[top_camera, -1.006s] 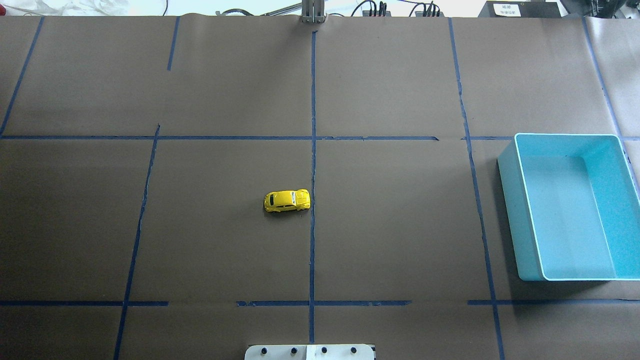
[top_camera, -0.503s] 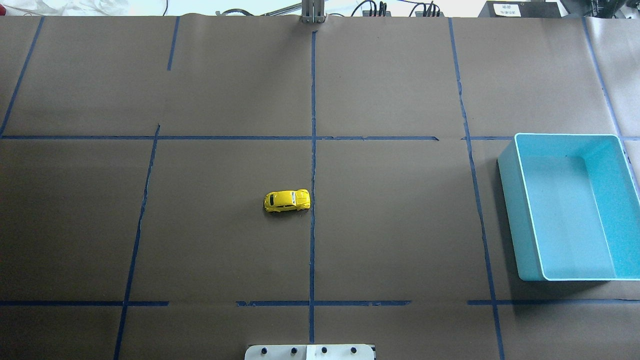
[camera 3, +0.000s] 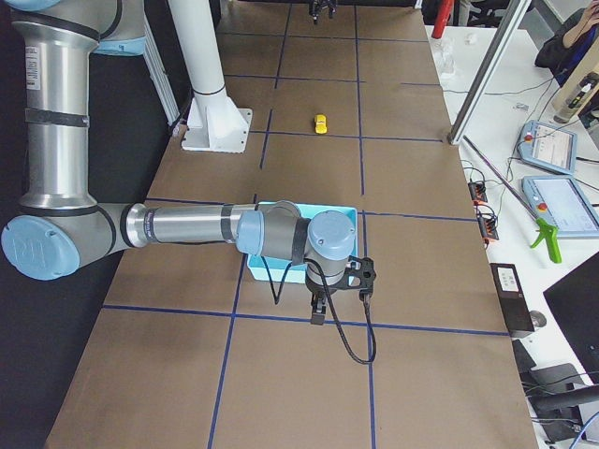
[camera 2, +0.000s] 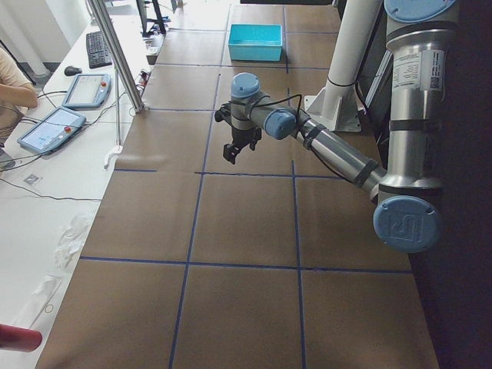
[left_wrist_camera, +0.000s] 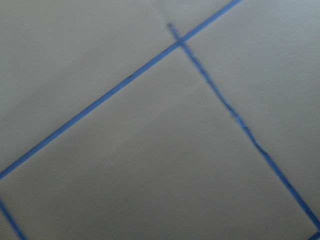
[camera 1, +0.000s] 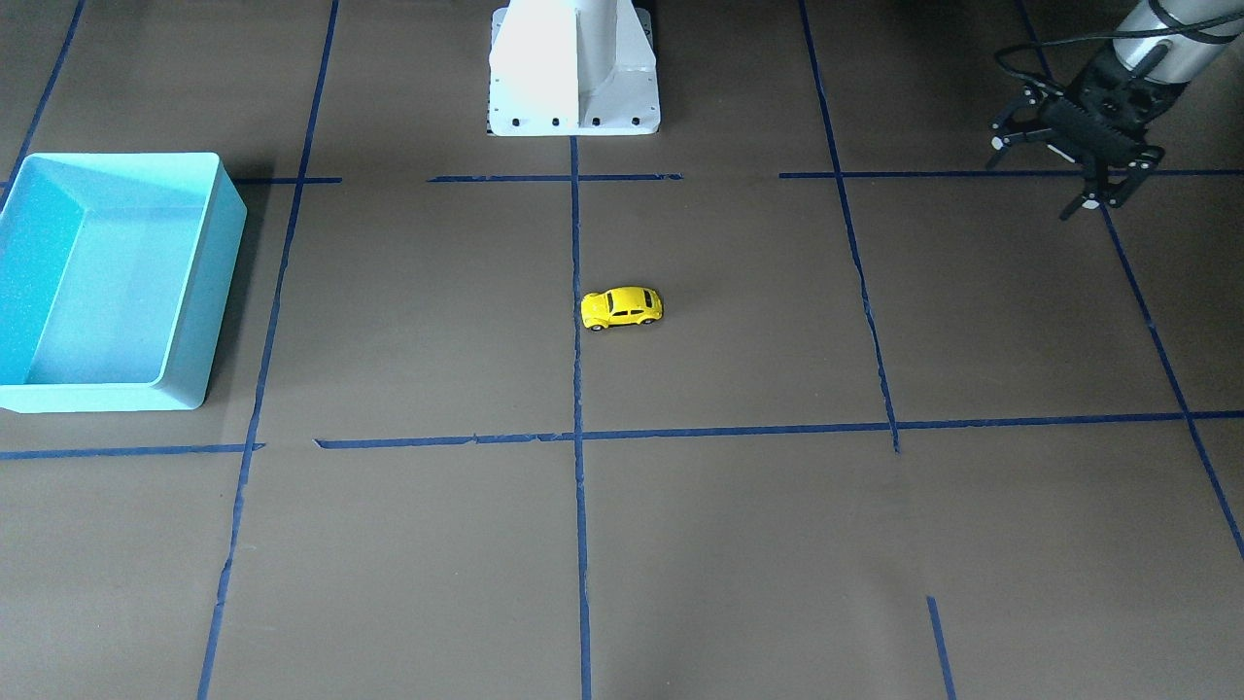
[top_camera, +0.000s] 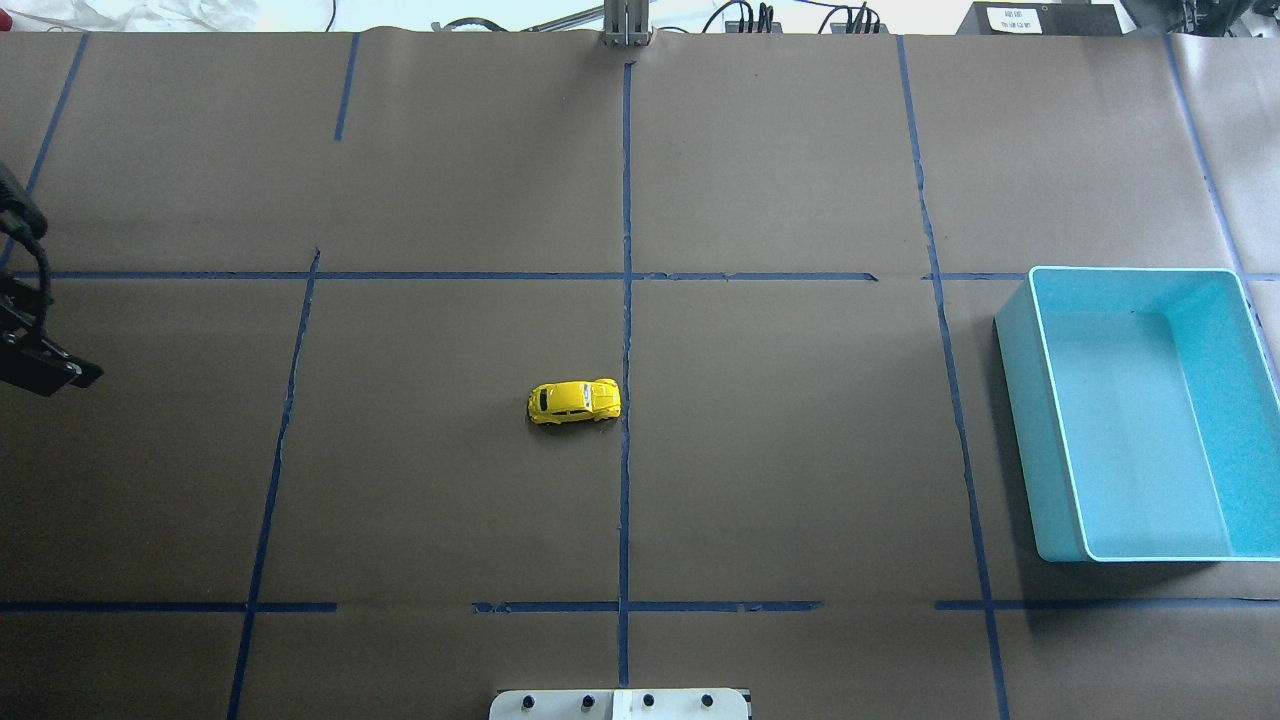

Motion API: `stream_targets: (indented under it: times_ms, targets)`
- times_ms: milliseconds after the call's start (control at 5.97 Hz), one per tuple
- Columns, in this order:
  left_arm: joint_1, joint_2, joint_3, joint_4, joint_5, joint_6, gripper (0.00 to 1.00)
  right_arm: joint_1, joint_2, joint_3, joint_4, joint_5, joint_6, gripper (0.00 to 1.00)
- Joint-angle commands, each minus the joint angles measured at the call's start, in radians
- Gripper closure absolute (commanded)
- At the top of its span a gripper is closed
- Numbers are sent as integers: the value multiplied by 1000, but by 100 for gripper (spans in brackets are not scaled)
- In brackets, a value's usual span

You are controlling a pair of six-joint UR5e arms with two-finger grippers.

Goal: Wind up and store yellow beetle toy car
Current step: 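Move the left gripper over the yellow beetle toy car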

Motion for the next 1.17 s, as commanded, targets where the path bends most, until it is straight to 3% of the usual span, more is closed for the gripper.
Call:
stream_targets:
  times_ms: [0,335,503,670,1006]
  targets:
    - [153,-171,29,127,126,153,0,0,0,-3,1,0,0,0]
    - [234,-413,113,323,276,299,0,0,0,-6,1,-2,0,0]
    - [252,-460,138,345,350,344,0,0,0,-6,1,-2,0,0]
    - [310,-511,170,348,355,347,0,0,0,-6,1,0,0,0]
    - [347,-711,406,345,351,358,0,0,2,-6,1,0,0,0]
